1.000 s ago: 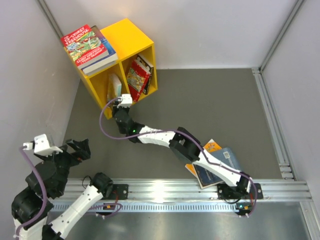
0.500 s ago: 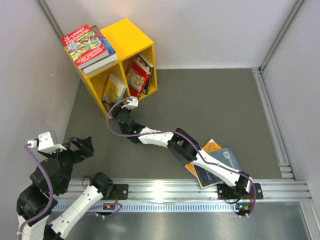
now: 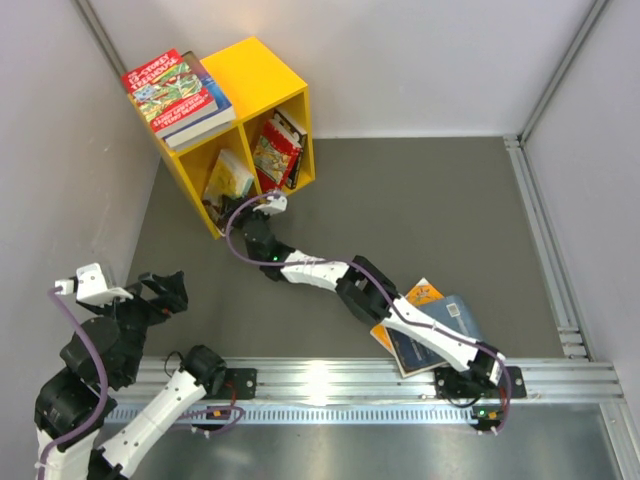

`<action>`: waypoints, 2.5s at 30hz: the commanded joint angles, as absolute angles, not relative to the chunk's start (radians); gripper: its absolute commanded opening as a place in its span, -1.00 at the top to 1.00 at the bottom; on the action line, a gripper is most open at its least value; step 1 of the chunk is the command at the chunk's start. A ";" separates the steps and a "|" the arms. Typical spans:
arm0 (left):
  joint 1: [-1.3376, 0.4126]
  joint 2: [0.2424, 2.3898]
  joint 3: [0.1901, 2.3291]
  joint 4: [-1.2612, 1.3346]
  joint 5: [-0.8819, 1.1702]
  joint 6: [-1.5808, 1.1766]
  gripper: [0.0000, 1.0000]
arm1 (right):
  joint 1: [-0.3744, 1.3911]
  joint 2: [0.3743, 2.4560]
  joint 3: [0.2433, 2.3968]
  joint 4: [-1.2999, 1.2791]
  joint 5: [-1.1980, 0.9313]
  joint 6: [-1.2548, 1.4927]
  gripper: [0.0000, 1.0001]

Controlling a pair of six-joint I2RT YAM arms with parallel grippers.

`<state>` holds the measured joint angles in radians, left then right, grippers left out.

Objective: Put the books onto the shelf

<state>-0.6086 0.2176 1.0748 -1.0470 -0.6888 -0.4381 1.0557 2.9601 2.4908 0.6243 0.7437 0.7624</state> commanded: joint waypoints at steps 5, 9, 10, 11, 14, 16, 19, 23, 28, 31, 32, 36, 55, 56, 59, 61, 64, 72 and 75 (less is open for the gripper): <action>-0.611 0.236 1.060 -0.976 -0.692 -0.403 -0.97 | 0.999 2.834 2.384 0.771 0.689 0.695 -0.99; -0.611 0.244 1.084 -0.956 -0.713 -0.388 -0.98 | 0.999 2.573 1.990 0.935 0.680 0.621 -1.00; -0.611 0.247 1.089 -0.956 -0.719 -0.382 -0.97 | 0.999 2.527 1.923 0.966 0.673 0.617 -1.00; -0.611 0.250 1.095 -0.956 -0.727 -0.376 -0.97 | 1.000 2.481 1.795 0.992 0.667 0.609 -1.00; -0.611 0.253 1.117 -0.950 -0.745 -0.357 -0.97 | 1.006 2.303 1.589 1.055 0.611 0.582 -1.00; -0.611 0.255 1.124 -0.939 -0.765 -0.339 -0.98 | 1.008 2.187 1.514 1.072 0.548 0.552 -0.99; -0.612 0.252 1.121 -0.919 -0.779 -0.319 -0.98 | 1.008 2.047 1.384 1.049 0.542 0.545 -0.99; -0.612 0.270 1.097 -0.867 -0.750 -0.304 -0.98 | 1.005 1.817 1.160 0.946 0.526 0.540 -1.00; -0.612 0.360 1.051 -0.825 -0.629 -0.321 -0.97 | 0.910 1.359 0.890 0.562 0.462 0.837 -1.00; -0.612 0.464 0.976 -0.700 -0.422 -0.324 -0.97 | 0.720 1.211 0.937 -0.081 0.272 1.009 -1.00; -0.612 0.498 0.938 -0.662 -0.294 -0.334 -0.98 | 0.689 1.194 1.018 -0.212 0.270 0.930 -1.00; -0.612 0.773 0.896 -0.404 -0.005 -0.428 -0.98 | 0.675 1.152 1.179 -0.838 0.545 0.951 -1.00; -0.644 1.112 0.891 -0.179 0.361 -0.598 -0.90 | 0.618 1.344 0.766 -0.936 0.083 1.100 -1.00; -0.644 1.070 0.855 -0.181 0.342 -0.603 -0.91 | 0.618 1.360 0.765 -0.919 0.087 1.094 -0.99; -0.644 0.999 0.810 -0.202 0.315 -0.615 -0.92 | 0.623 1.428 0.744 -0.809 0.075 1.078 -1.00; -0.644 0.974 0.805 -0.239 0.304 -0.606 -0.92 | 0.624 1.492 0.726 -0.766 0.061 1.078 -0.99; -0.644 0.943 0.813 -0.293 0.279 -0.583 -0.92 | 0.641 1.543 0.709 -0.658 0.061 1.083 -0.99; -0.644 0.919 0.821 -0.342 0.239 -0.558 -0.93 | 0.730 1.733 0.778 -0.312 0.031 1.037 -0.99; -0.644 0.928 0.830 -0.359 0.233 -0.558 -0.93 | 0.797 1.813 0.866 -0.168 0.005 1.029 -0.99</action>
